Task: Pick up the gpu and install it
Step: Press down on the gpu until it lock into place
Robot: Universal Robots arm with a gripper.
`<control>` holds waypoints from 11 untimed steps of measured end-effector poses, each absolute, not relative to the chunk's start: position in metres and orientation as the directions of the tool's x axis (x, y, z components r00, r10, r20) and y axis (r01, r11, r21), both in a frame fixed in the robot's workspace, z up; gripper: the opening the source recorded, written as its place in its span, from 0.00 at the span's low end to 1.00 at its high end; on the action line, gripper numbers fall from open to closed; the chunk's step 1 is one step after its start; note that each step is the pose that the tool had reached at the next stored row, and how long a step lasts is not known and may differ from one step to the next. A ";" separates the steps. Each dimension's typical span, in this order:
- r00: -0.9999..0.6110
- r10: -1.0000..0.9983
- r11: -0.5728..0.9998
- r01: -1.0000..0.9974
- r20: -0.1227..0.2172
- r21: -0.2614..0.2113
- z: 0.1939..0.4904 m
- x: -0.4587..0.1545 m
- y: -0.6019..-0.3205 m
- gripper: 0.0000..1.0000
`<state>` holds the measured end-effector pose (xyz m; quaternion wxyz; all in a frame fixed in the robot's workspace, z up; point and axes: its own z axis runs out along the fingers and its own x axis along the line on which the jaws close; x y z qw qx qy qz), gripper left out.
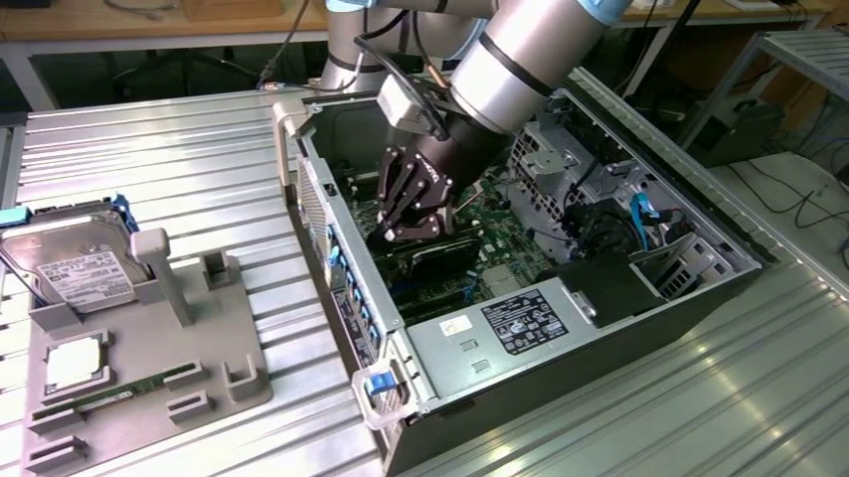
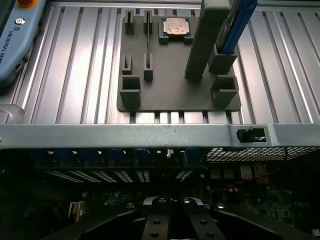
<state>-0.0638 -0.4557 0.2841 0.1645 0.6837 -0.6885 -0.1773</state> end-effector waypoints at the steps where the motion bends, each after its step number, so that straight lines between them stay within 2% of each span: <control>1: -0.010 -1.000 0.002 -0.890 -0.016 0.456 0.284 -0.064 -0.456 0.11; 6: 0.002 -1.000 -0.008 -0.924 -0.016 0.382 0.284 -0.064 -0.456 0.11; 8: 0.007 -1.000 -0.012 -0.943 -0.016 0.333 0.284 -0.064 -0.455 0.11; 11: 0.007 -1.000 -0.012 -0.956 -0.015 0.294 0.284 -0.066 -0.455 0.11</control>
